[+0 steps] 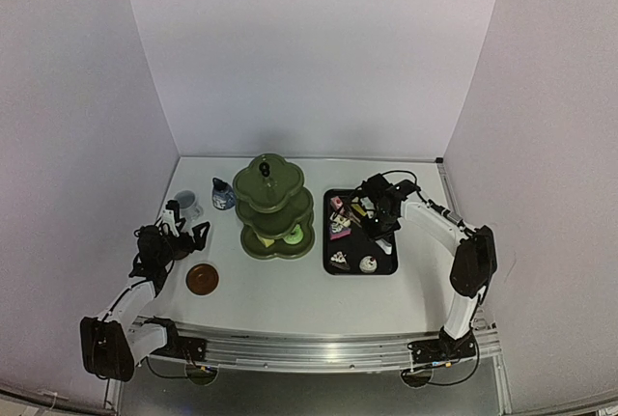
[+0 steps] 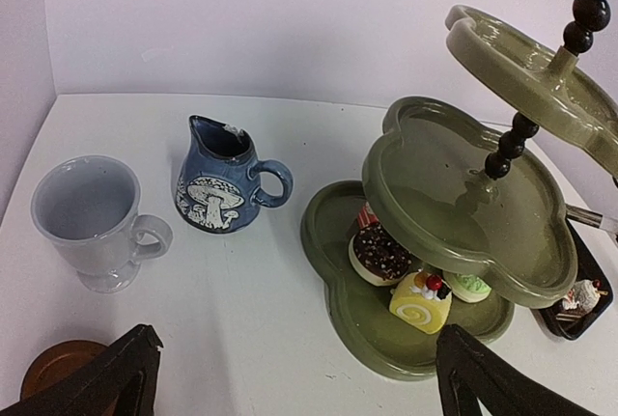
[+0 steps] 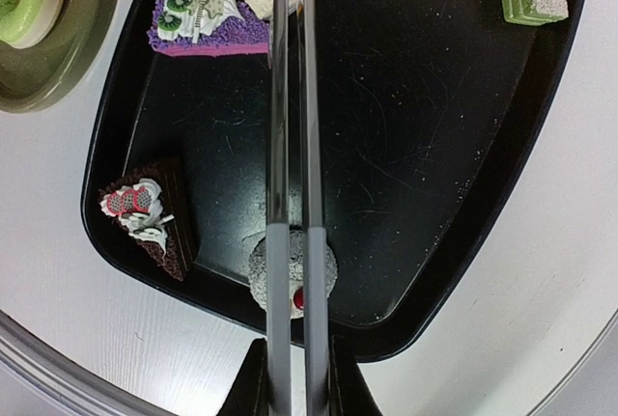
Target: Serve the afternoon tea
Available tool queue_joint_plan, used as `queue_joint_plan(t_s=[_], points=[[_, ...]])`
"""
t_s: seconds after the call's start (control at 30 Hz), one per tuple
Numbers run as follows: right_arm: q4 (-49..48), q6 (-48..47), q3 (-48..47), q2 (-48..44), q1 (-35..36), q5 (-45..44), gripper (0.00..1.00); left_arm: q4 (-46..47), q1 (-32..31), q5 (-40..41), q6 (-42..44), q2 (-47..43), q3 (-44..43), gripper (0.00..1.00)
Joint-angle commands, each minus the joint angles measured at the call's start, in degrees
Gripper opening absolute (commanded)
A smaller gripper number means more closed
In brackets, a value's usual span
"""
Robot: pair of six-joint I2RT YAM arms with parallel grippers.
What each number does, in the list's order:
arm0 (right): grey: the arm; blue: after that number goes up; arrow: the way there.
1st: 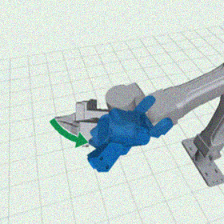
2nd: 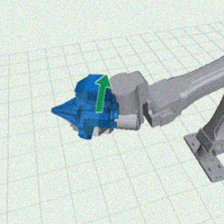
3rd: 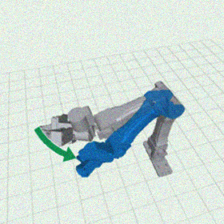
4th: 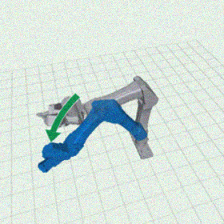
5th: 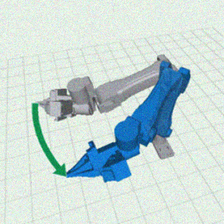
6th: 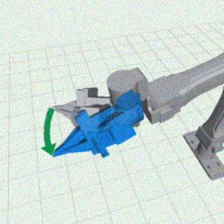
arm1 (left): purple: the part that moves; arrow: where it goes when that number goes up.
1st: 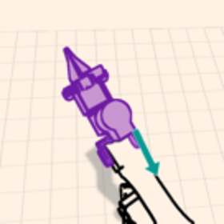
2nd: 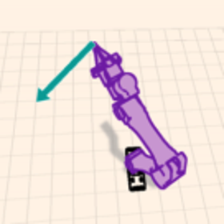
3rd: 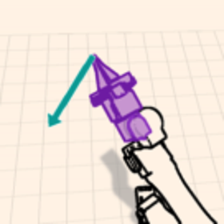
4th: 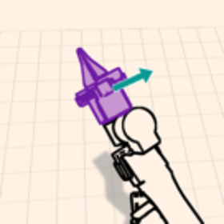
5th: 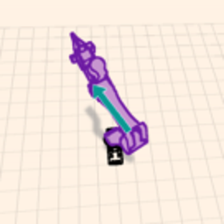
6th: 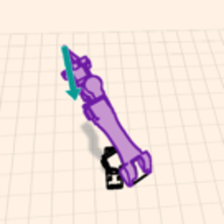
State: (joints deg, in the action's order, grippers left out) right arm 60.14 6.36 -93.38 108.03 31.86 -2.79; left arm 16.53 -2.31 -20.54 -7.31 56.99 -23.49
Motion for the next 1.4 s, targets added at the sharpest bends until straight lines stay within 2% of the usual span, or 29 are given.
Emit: queue_joint_plan(t_s=[0.0,0.23,0.47,0.7,1.37], points=[[-0.28,0.49,-0.66,-1.42,-0.14,0.46,0.03,1.09,0.28,0.86,0.78,-0.7,0.61,1.0],[-0.15,0.54,-1.83,-2.36,-0.15,-1.67,0.05,1.24,0.31,0.76,0.72,-0.65,0.58,1.0],[0.66,0.5,-2.56,-5.09,-0.36,-3.39,0.2,0.98,0.29,0.72,0.71,-0.79,0.37,1.0],[0.73,0.3,-1.81,-7.63,-0.38,0.02,0.27,1.15,0.28,0.39,0.72,-0.56,0.2,1.0],[0.74,-3.61,-3.89,-3.58,-0.3,0.06,0.33,0.96,0.28,0.41,1.39,-0.21,-0.27,1.0]])
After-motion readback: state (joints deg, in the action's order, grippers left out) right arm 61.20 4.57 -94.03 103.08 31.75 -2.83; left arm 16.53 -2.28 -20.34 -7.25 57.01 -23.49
